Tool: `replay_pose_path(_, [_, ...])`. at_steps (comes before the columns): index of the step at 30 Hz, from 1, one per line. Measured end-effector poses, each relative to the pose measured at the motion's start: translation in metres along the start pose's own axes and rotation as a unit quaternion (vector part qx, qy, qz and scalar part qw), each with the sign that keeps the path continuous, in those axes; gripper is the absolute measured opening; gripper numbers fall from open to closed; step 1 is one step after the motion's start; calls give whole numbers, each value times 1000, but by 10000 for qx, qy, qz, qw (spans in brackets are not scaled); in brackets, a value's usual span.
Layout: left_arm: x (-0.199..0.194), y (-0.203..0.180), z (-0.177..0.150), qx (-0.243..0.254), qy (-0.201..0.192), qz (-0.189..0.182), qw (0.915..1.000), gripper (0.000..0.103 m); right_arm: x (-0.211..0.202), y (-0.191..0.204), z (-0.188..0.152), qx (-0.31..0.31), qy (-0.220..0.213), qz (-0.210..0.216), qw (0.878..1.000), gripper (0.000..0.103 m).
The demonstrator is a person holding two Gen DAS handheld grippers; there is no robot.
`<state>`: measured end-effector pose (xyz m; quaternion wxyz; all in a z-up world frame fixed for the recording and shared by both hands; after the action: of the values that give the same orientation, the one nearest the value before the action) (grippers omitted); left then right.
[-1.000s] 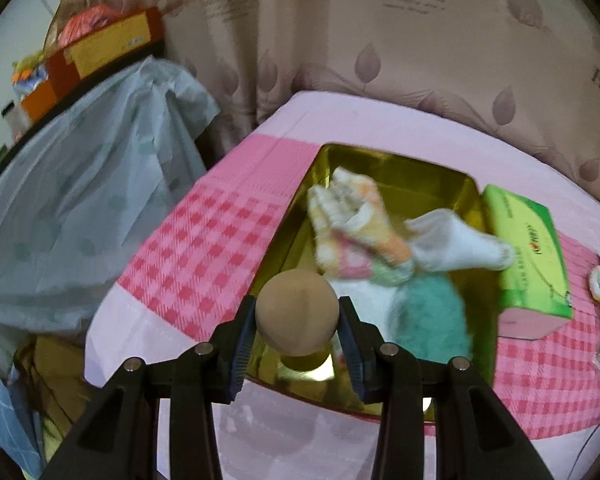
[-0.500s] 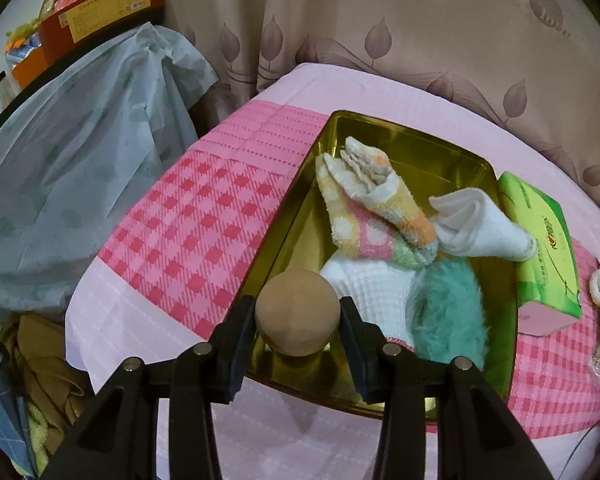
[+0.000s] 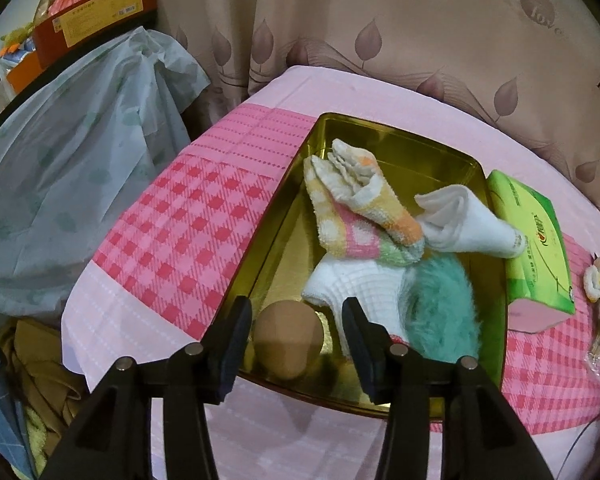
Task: Organize soft objects
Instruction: 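Carry the tan sponge into the gold tin and open the left tool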
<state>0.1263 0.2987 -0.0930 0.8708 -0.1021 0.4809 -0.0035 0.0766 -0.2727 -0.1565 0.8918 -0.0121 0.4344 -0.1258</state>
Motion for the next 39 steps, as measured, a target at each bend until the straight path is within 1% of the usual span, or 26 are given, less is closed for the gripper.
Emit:
replay_pose_path(5, [-9,1,1,-49,-171,64,9998,48,0,0,0,-1,0,-1,10000,57])
replay_pose_path(12, [-36,15,2,-284,-697,497,9959,48,0,-1,0,0,3,1,10000,58])
replay_pose_path(14, [-42,20,2,-383,-808,569,9944,48,0,-1,1,4,4,4,10000,61])
replay_pose_path(15, [-45,23,2,-428,-852,585,9937,48,0,0,1,2,5,4,10000,66])
replay_pose_path(16, [-47,26,2,-493,-894,613,9929,48,0,0,1,2,6,14,10000,67])
replay_pose_path(18, [-49,31,1,-590,-908,685,9918,48,1,0,1,-29,19,129,9999,67])
replay_pose_path(20, [-50,35,1,-663,-905,720,9911,48,1,2,0,-106,12,85,9999,66])
replay_pose_path(21, [-49,36,1,-677,-898,736,9909,48,1,2,0,-120,8,69,9999,62])
replay_pose_path(22, [-49,37,1,-682,-882,762,9908,48,1,2,0,-112,9,67,9999,53])
replay_pose_path(23, [-49,37,1,-680,-871,788,9907,48,1,2,0,-99,8,58,9999,51])
replay_pose_path(28, [-49,37,1,-677,-889,799,9905,48,-2,0,0,6,-13,-28,10000,49])
replay_pose_path(36, [-48,42,0,-804,-813,788,9903,48,-12,5,0,63,-27,-339,9994,48])
replay_pose_path(39, [-49,43,0,-832,-824,773,9901,48,-20,6,3,108,-114,-432,9989,48])
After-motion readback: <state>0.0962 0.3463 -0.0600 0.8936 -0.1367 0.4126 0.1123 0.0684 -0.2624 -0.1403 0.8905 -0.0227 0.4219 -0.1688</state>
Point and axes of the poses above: each gripper's, at about its wrist camera, not at the fingertips, and x roughly the way its jaws point, y to its left, z to its top, the point moved 3 cm from there along x, roughly the way its jaws point, and after that the axes turned 12 degrees about -z, right-handed, at the moved point
